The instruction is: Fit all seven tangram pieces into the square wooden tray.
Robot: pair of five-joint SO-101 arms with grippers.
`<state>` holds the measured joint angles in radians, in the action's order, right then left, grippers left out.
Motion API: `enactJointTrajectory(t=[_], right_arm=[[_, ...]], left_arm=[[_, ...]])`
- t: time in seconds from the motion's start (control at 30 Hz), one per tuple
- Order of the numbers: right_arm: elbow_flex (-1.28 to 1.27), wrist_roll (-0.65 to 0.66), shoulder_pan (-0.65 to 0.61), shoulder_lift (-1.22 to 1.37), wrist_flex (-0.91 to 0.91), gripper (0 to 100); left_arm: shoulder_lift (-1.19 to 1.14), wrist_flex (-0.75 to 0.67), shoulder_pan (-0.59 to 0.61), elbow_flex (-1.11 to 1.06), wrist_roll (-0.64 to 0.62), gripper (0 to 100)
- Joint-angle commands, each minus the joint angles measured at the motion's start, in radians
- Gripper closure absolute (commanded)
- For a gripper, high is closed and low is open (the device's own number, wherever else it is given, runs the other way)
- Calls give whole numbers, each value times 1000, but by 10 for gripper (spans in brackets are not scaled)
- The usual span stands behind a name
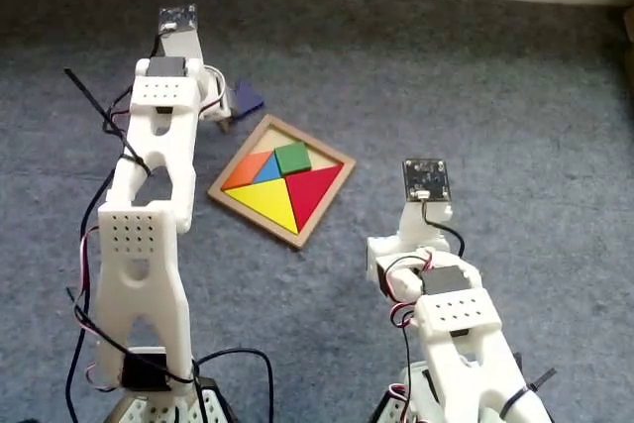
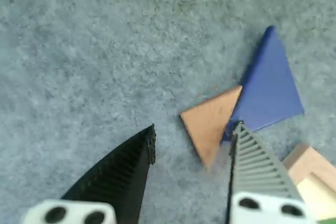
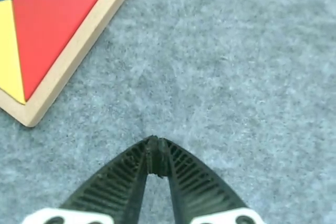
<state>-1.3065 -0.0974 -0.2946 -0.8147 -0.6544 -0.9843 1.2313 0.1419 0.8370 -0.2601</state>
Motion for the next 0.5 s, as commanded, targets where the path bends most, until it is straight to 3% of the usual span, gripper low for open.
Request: enactJointTrajectory(t=[0.0, 0.23, 0.47], right_arm=[[4, 12, 7, -24, 21, 989], [4, 12, 8, -24, 21, 989], [4, 12, 8, -24, 21, 989]], left_arm=[[-36, 38, 31, 93, 12, 819], [-50, 327, 27, 291, 14, 821], [-51, 351, 28, 367, 69, 736]])
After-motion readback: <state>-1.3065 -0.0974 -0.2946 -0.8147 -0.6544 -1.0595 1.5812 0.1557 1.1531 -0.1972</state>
